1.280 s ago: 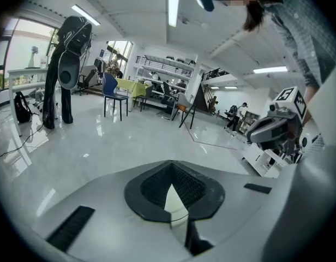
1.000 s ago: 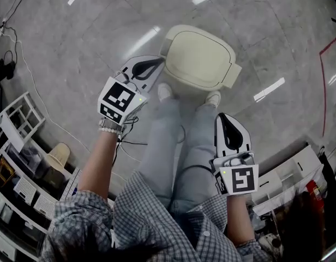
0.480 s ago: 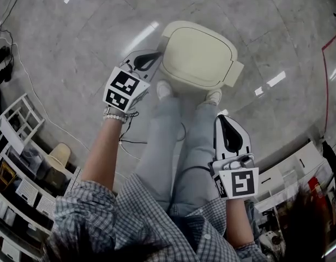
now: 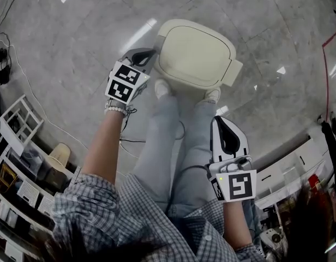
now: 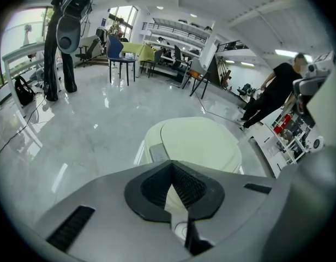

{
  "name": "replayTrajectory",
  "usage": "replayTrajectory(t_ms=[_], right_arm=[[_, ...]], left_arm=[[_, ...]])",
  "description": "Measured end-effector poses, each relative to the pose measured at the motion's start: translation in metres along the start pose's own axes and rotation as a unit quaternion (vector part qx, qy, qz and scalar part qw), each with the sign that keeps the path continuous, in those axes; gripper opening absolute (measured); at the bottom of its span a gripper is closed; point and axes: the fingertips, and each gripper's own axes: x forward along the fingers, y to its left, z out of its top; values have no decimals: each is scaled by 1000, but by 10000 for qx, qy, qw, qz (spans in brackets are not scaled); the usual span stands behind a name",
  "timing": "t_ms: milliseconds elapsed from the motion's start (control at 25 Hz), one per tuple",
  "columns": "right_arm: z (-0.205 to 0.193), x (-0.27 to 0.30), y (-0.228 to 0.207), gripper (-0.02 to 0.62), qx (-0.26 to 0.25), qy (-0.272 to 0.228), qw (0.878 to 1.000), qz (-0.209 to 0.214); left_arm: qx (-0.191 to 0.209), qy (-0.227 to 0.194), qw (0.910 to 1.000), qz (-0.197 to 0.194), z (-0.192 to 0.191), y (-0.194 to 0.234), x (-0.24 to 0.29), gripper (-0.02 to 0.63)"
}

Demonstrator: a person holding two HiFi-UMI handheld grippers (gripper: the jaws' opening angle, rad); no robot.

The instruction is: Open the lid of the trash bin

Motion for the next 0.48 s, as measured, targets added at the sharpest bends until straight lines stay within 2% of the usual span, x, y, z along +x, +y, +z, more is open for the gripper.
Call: replayTrajectory(t_ms=[240,480], right_arm=[[-1,2,-4,20,44,31,10000,-12],[2,2,-2,20,61,31,10000,5]], left_arm=[[-92,449,9989,-46,-14,3,16,5],[-276,553,9981,6,-18,8,17,5]])
